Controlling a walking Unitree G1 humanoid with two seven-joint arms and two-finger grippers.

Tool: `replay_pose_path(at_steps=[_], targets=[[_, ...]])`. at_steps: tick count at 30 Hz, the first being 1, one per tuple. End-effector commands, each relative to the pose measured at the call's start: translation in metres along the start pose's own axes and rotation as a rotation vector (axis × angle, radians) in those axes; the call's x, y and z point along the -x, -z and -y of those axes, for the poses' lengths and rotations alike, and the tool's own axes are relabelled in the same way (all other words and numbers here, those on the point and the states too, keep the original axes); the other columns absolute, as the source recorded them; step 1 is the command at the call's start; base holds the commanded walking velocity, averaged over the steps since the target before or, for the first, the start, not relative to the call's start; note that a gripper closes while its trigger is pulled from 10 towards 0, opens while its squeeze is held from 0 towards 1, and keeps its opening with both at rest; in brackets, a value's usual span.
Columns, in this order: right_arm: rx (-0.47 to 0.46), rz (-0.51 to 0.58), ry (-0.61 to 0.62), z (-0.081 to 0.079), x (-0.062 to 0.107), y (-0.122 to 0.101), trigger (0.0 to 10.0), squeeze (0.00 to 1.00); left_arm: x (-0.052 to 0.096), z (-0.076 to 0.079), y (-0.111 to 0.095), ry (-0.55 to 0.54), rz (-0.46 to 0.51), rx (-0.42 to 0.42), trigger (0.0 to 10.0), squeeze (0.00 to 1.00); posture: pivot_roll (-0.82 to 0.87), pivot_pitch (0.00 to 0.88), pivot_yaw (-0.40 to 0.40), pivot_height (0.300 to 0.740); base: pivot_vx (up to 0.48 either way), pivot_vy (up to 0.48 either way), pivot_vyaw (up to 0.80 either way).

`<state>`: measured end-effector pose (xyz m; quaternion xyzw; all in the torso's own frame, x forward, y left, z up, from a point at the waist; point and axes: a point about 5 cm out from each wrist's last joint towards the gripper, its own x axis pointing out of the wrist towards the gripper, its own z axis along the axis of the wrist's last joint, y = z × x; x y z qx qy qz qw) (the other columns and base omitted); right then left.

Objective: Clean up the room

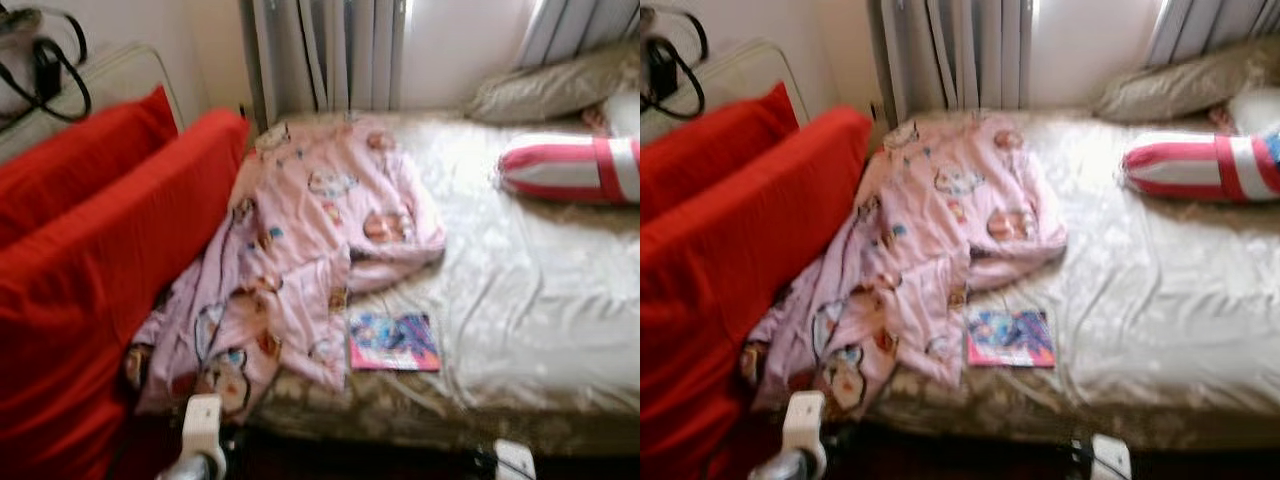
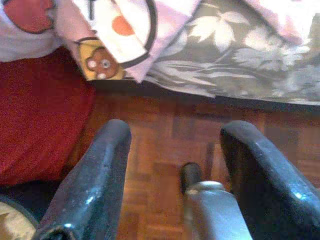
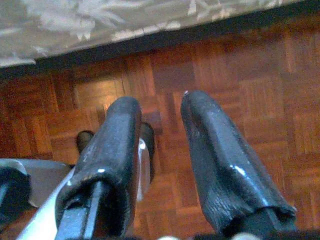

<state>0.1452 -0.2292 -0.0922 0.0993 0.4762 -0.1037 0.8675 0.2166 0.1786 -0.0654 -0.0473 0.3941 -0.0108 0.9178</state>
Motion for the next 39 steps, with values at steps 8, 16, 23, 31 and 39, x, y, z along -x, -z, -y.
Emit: replay_pose_path(at_steps=[8,16,23,31,39], targets=[[0.000,0.009,-0.017,-0.0036,-0.0010,-0.0033,10.0,0.00,0.0012,-0.0057,0.0018,-0.008,-0.014,-0.010,10.0,0.00,0.03,0.000,0.017,0.720,0.000,0.000,0.00],[0.006,0.005,-0.019,-0.0039,-0.0009,-0.0020,10.0,0.00,0.0015,-0.0049,0.0033,0.000,-0.017,-0.019,10.0,0.00,0.04,0.000,0.019,0.720,0.099,0.000,0.00],[0.039,0.001,-0.033,-0.0051,-0.0010,-0.0020,10.0,0.00,0.0018,-0.0047,0.0042,0.002,-0.017,-0.020,10.0,0.00,0.04,0.000,0.017,0.720,0.318,0.000,0.00],[0.038,0.002,-0.035,-0.0053,-0.0010,-0.0022,10.0,0.00,0.0019,-0.0049,0.0043,0.000,-0.016,-0.018,10.0,0.00,0.04,0.000,0.015,0.720,0.324,0.000,0.00],[0.083,0.006,-0.053,-0.0062,-0.0011,-0.0039,10.0,0.00,0.0024,-0.0059,0.0056,-0.004,-0.019,-0.016,10.0,0.00,0.04,0.000,0.014,0.720,0.298,0.000,0.07]])
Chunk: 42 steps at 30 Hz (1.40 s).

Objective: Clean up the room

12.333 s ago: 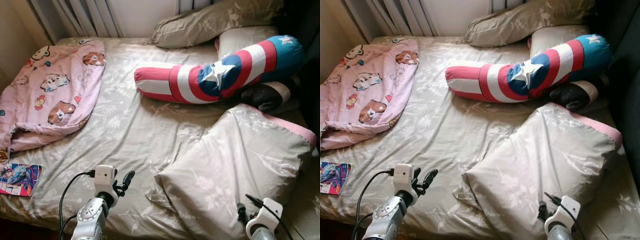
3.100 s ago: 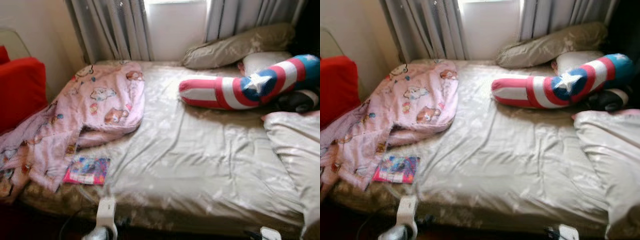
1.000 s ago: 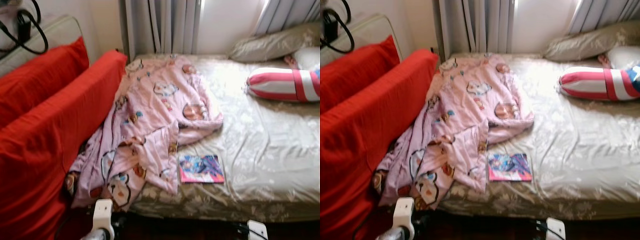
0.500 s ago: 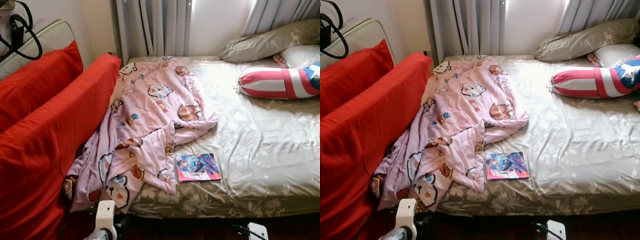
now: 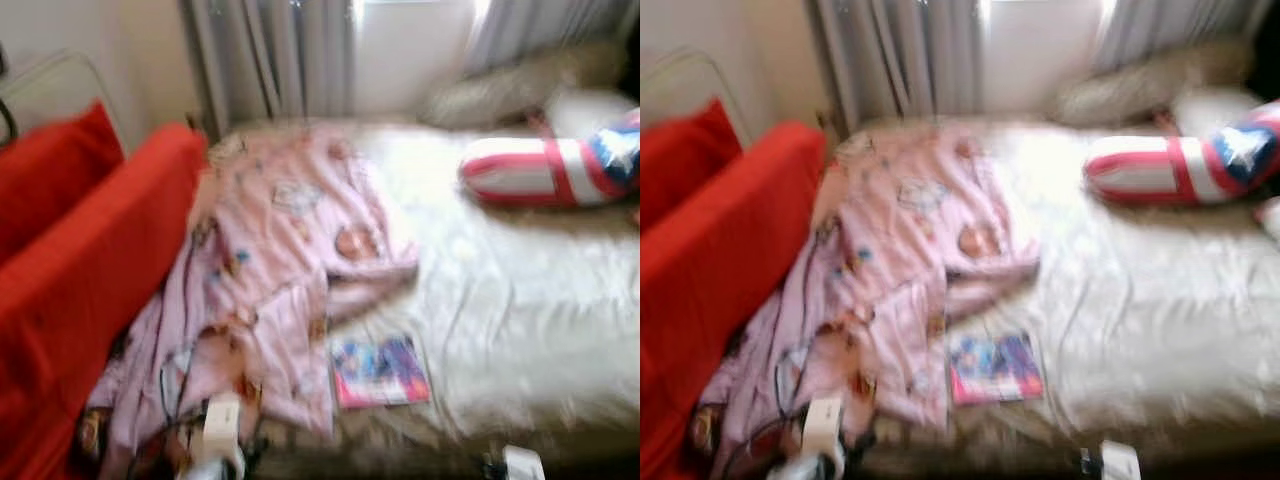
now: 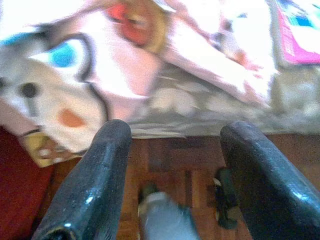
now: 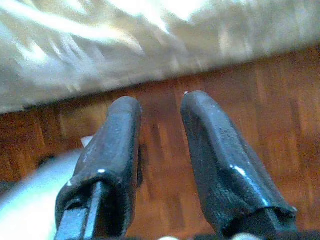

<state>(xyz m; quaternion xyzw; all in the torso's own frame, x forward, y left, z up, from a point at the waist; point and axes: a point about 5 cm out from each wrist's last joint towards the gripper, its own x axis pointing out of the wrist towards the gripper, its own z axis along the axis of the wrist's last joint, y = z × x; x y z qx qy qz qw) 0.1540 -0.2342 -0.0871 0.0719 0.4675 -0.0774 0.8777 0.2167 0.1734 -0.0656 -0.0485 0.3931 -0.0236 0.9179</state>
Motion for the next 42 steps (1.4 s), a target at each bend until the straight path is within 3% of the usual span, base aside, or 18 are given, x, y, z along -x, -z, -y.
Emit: replay_pose_path(at_steps=[1,11,19,24,31,33,34,39,42], targets=[[0.010,-0.018,-0.031,-0.009,0.000,0.007,10.0,0.00,0.003,-0.011,0.005,-0.028,-0.020,-0.008,10.0,0.00,0.04,0.000,0.014,0.720,0.270,0.000,0.55],[-0.022,0.019,-0.028,-0.009,0.000,0.005,10.0,0.00,0.002,-0.010,-0.003,-0.016,0.033,0.006,10.0,0.00,0.04,0.000,0.014,0.720,0.038,0.000,0.06],[-0.084,0.095,-0.014,-0.007,0.001,0.001,10.0,0.00,-0.002,-0.005,-0.038,0.051,0.187,-0.005,10.0,0.00,0.04,0.000,0.009,0.720,0.000,0.000,0.00],[-0.105,0.110,-0.003,-0.006,0.002,0.001,10.0,0.00,-0.002,-0.004,-0.044,0.060,0.220,0.007,10.0,0.00,0.04,0.000,0.005,0.720,0.000,0.000,0.00],[-0.095,0.103,0.005,-0.004,0.002,0.002,10.0,0.00,-0.003,0.001,-0.032,0.054,0.161,0.017,10.0,0.00,0.04,0.000,0.002,0.720,0.000,0.000,0.00],[-0.091,0.098,0.009,-0.003,0.002,0.002,10.0,0.00,-0.001,0.000,-0.013,0.043,0.072,-0.031,10.0,0.00,0.06,0.000,-0.013,0.720,0.000,0.000,0.00],[-0.091,0.098,0.009,-0.003,0.002,0.002,10.0,0.00,-0.001,0.000,-0.013,0.043,0.072,-0.031,10.0,0.00,0.06,0.000,-0.013,0.720,0.000,0.000,0.00],[-0.064,0.078,0.010,-0.001,0.002,0.003,10.0,0.00,0.009,-0.019,0.016,-0.029,-0.009,-0.004,10.0,0.00,0.05,0.000,-0.018,0.720,0.000,0.000,0.00],[-0.067,0.076,0.011,-0.001,0.002,0.003,10.0,0.00,0.010,-0.020,0.019,-0.035,-0.010,0.005,10.0,0.00,0.05,0.000,-0.020,0.720,0.000,0.000,0.00]])
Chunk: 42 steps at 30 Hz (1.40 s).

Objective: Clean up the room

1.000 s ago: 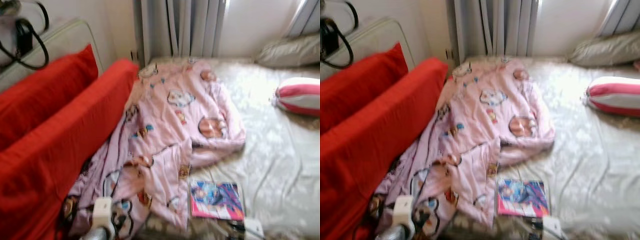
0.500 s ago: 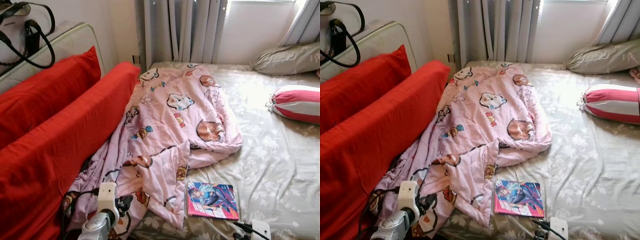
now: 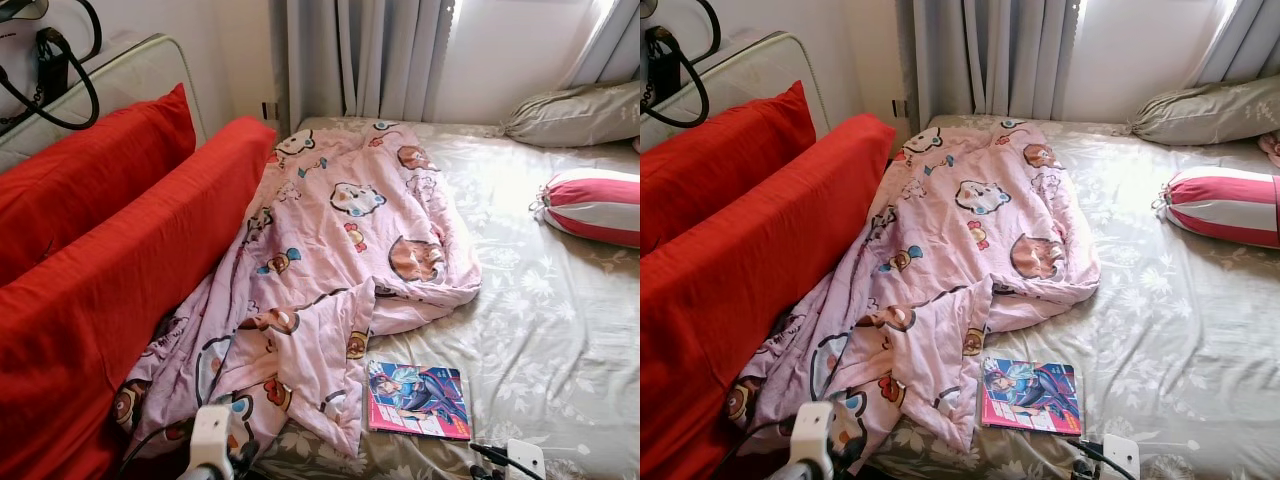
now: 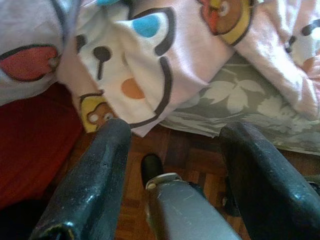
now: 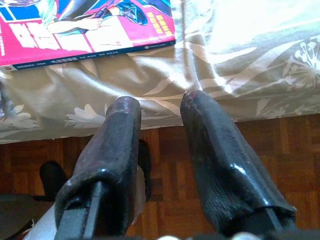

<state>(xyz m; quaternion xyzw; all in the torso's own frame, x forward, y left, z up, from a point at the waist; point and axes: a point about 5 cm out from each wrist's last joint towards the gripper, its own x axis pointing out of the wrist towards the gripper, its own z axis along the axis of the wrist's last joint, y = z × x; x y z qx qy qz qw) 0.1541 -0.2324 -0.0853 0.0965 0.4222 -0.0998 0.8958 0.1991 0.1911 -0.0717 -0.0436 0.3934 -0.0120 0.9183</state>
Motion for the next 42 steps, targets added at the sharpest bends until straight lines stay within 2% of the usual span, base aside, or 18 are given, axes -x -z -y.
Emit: replay_pose_path(at_steps=[1,6,11,23,34,35,40,42], targets=[[0.003,-0.024,0.006,0.002,0.001,0.004,10.0,0.00,0.001,-0.002,0.004,-0.011,-0.012,0.006,10.0,0.00,0.05,0.000,-0.023,0.720,0.000,0.000,0.00],[0.022,-0.057,0.028,0.004,0.001,0.007,10.0,0.00,0.001,0.000,0.004,-0.003,-0.010,0.000,10.0,0.00,0.06,0.000,-0.031,0.720,0.000,0.000,0.00],[0.017,-0.063,0.033,0.004,0.001,0.007,10.0,0.00,0.000,0.003,0.002,0.026,-0.010,-0.046,10.0,0.00,0.05,0.000,-0.027,0.720,0.306,0.000,-0.62],[0.013,-0.052,0.029,0.003,0.001,0.006,10.0,0.00,-0.002,0.011,0.002,0.028,-0.020,-0.045,10.0,0.00,0.05,0.000,-0.029,0.720,0.317,0.000,-0.04],[0.018,-0.051,0.031,0.003,0.001,0.006,10.0,0.00,-0.002,0.010,0.002,0.029,-0.024,-0.057,10.0,0.00,0.06,0.000,-0.028,0.720,0.000,0.000,0.00],[0.008,-0.046,0.029,0.003,0.001,0.007,10.0,0.00,-0.001,0.007,-0.002,0.031,0.013,-0.063,10.0,0.00,0.06,0.000,-0.019,0.720,0.000,0.000,0.00],[0.000,-0.040,0.027,0.002,0.002,0.008,10.0,0.00,-0.002,0.003,-0.012,0.031,0.070,-0.055,10.0,0.00,0.06,0.000,-0.016,0.720,0.000,0.000,0.00],[-0.018,-0.018,0.018,0.001,0.002,0.007,10.0,0.00,-0.004,0.004,-0.030,0.037,0.160,-0.024,10.0,0.00,0.05,0.000,-0.015,0.720,0.000,0.000,0.00]])
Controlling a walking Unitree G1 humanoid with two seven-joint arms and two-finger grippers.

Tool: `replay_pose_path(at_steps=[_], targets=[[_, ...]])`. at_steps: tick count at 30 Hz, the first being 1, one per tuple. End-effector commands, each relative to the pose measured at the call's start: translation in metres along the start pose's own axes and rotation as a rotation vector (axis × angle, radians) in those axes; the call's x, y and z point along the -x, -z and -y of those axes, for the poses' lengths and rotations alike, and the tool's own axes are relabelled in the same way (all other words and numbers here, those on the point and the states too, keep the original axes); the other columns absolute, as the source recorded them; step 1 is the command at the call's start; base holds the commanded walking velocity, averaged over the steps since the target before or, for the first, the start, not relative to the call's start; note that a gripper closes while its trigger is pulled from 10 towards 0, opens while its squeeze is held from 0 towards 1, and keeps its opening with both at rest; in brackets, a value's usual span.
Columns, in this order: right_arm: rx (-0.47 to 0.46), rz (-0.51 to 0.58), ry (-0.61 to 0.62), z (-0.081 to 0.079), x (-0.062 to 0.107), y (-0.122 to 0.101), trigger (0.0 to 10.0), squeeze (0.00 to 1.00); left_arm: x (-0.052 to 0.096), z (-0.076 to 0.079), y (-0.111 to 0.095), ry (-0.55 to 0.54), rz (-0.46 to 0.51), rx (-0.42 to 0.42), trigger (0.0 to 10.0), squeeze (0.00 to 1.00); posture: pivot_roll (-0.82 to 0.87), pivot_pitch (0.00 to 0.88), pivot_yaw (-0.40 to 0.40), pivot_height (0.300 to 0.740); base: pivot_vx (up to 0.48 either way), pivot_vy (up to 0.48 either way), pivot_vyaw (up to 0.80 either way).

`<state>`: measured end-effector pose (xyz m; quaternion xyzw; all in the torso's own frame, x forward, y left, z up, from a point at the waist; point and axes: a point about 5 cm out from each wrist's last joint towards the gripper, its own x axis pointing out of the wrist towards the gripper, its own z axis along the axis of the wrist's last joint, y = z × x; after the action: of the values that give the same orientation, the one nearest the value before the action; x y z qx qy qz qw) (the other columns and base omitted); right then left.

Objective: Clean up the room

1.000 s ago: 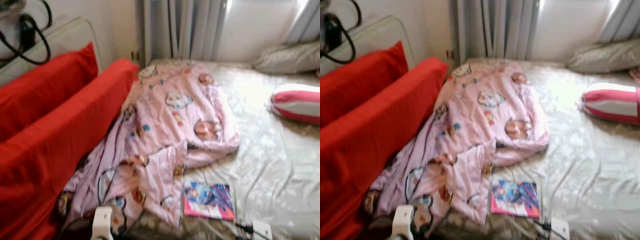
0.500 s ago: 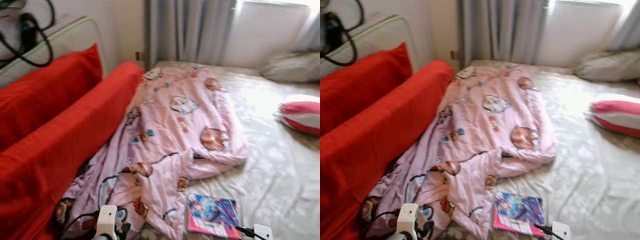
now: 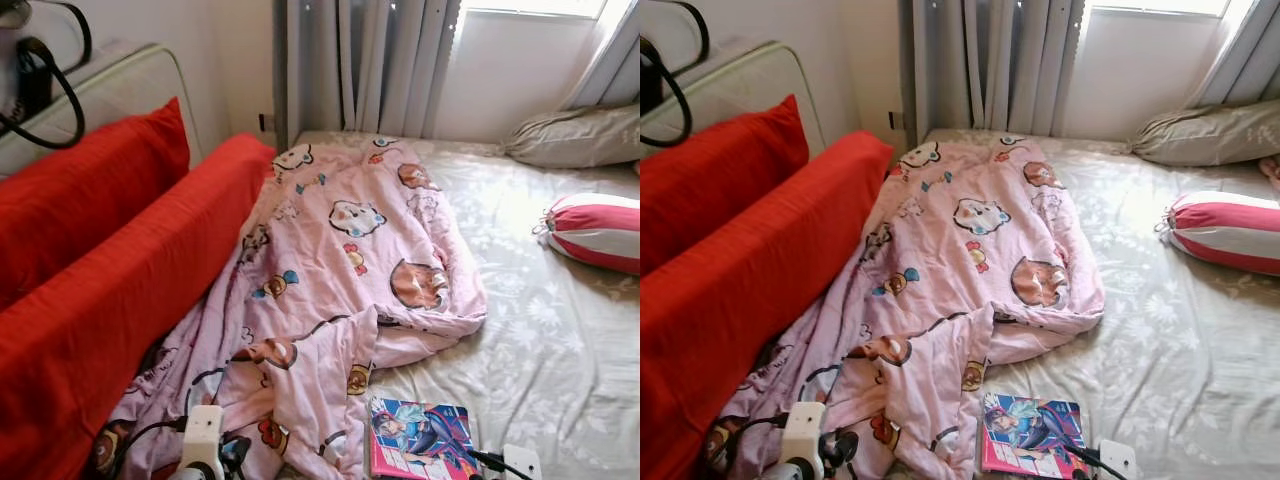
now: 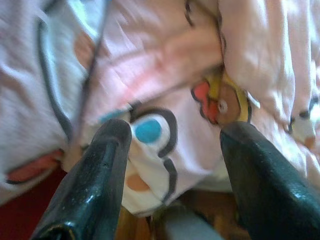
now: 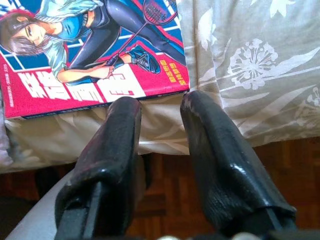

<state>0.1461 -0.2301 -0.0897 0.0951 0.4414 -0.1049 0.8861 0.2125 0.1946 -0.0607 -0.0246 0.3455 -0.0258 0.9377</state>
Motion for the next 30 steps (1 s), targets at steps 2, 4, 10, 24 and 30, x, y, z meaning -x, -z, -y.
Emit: replay_pose_path(at_steps=[2,4,10,24,30], targets=[[-0.034,0.045,-0.007,0.001,0.000,-0.004,10.0,0.00,-0.006,0.006,-0.024,0.024,0.126,0.048,10.0,0.00,0.05,0.000,-0.015,0.720,0.000,0.000,0.00],[-0.040,0.057,-0.010,0.001,0.000,-0.005,10.0,0.00,-0.007,0.006,-0.031,0.028,0.161,0.057,10.0,0.00,0.05,0.000,-0.015,0.720,0.000,0.000,0.00],[-0.051,0.124,-0.034,0.000,0.002,-0.010,10.0,0.00,-0.005,0.008,-0.062,0.061,0.350,0.061,10.0,0.00,0.05,0.010,-0.017,0.720,0.000,0.000,0.00],[0.093,0.599,-0.321,-0.078,0.003,-0.114,10.0,0.00,0.011,0.006,-0.074,0.069,0.509,0.051,10.0,0.00,0.03,0.041,-0.015,0.720,0.000,0.000,0.00],[0.067,0.646,-0.290,-0.077,0.006,-0.120,10.0,0.00,0.014,0.009,-0.085,0.061,0.553,0.059,10.0,0.00,0.03,0.041,-0.018,0.720,0.000,0.000,0.00]])
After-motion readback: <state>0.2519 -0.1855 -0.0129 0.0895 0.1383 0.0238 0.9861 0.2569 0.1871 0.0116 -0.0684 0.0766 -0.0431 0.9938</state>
